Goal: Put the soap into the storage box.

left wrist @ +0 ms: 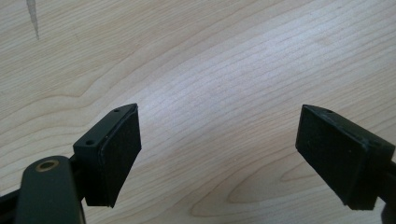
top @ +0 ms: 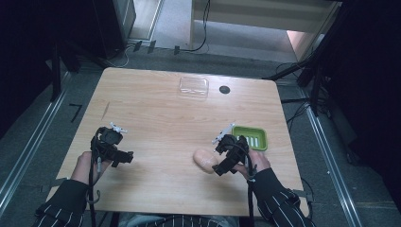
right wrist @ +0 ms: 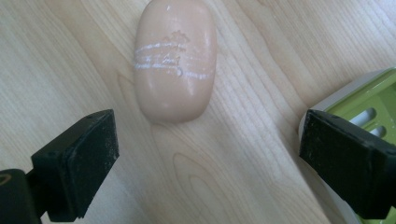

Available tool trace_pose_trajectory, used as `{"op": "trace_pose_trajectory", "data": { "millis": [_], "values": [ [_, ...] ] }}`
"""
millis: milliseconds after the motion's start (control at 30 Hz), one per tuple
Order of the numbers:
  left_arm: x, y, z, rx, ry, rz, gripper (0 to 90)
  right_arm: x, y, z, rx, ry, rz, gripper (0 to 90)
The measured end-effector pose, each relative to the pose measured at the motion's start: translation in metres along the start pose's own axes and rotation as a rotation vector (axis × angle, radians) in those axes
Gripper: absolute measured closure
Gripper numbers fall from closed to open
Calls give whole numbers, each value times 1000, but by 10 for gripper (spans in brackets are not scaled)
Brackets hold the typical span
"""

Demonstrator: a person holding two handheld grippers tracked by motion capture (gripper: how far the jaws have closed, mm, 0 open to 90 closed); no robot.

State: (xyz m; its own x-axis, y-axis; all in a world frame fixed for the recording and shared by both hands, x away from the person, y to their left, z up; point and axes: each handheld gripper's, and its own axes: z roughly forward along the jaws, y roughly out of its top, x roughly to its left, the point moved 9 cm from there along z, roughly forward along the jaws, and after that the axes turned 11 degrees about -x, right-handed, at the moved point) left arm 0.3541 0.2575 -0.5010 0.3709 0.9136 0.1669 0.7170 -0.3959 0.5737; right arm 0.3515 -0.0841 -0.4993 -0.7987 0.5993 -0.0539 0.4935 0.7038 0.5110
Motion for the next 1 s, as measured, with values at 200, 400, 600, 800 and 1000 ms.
{"op": "trace_pose_trajectory", "data": {
  "millis": [200, 400, 600, 800, 1000],
  "values": [
    [1, -2, 1, 7, -3, 0, 147, -2, 7, 3, 13, 8, -4, 50],
    [0, -1, 0, 3, -3, 3, 147, -2, 16, 9, 16, 22, -10, 45],
    [0, 0, 0, 0, 0, -1, 147, 2, 25, 19, 35, 47, -23, 39],
    [1, -1, 0, 2, -3, -3, 147, 1, 32, 26, 53, 56, -24, 39],
    [1, -1, 0, 3, -5, -1, 147, 1, 35, 34, 91, 56, -17, 50]
  ]
}}
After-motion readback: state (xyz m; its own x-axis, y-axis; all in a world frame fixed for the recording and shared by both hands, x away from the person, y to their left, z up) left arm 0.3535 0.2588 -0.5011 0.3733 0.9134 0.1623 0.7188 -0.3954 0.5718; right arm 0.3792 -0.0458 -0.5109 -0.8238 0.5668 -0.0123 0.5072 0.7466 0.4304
